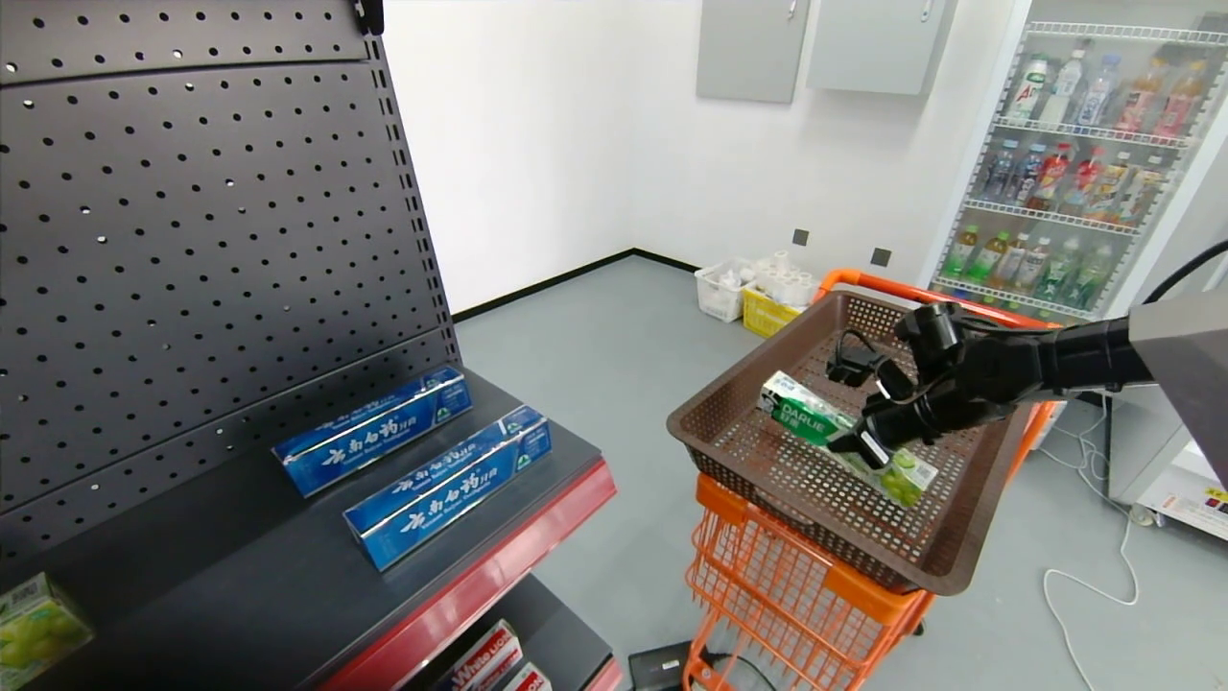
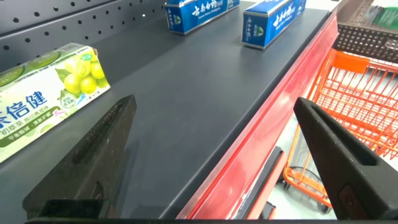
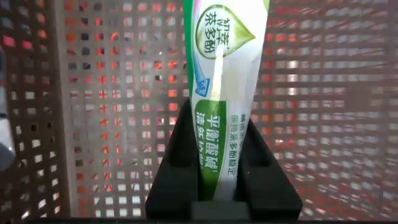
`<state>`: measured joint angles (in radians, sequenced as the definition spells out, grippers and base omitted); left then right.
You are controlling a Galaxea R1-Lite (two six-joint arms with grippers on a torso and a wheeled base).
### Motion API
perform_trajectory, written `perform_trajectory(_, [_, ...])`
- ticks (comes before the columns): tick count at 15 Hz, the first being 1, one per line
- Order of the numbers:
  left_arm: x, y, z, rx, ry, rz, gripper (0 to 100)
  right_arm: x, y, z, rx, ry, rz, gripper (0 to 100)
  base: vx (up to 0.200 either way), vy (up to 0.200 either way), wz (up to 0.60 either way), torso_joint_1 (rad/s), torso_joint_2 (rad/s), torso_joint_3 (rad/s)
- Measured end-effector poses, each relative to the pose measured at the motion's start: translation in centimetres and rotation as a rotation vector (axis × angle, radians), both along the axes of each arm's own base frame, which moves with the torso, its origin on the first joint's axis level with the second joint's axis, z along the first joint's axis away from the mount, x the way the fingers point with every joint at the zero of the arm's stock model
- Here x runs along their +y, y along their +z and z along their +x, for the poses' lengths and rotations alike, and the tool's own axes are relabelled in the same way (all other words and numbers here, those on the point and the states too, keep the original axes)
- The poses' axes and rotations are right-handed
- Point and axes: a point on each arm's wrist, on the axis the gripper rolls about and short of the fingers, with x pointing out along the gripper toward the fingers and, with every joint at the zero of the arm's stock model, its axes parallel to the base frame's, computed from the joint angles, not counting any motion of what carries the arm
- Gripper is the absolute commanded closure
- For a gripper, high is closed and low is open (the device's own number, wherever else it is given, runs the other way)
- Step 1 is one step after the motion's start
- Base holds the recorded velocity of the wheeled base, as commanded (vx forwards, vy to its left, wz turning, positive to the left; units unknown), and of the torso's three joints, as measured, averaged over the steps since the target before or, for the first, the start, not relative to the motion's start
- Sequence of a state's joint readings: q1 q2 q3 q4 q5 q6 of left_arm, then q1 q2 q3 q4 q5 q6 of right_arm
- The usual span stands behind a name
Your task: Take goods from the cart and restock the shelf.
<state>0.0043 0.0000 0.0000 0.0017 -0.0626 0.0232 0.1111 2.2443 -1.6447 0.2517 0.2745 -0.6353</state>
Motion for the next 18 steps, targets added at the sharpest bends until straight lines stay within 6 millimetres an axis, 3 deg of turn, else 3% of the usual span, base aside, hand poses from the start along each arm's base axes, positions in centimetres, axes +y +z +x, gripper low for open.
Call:
perform_trajectory(3, [0.0, 0.0, 0.0, 0.000, 0.000, 0.000, 0, -0.8, 3.5, -1.5, -0.065, -0.039, 0.052, 100, 0.000, 0.000, 0.00, 0.000, 0.00, 0.000])
perform_trajectory(8, [0.0, 0.0, 0.0, 0.000, 0.000, 0.000, 0, -1.3, 7.9, -6.5, -0.242, -0.089, 0.148, 100, 0.000, 0.000, 0.00, 0.000, 0.00, 0.000])
perform_trajectory(12, [0.0, 0.0, 0.0, 0.000, 0.000, -0.001, 0, -0.9, 9.8, -13.3, -0.439, -0.108, 0.291, 100, 0.000, 0.000, 0.00, 0.000, 0.00, 0.000])
perform_trajectory(18, [0.0, 0.0, 0.0, 0.000, 0.000, 0.000, 0, 2.3, 12.0, -23.7, -0.670, 0.069, 0.555, 100, 0.000, 0.000, 0.00, 0.000, 0.00, 0.000])
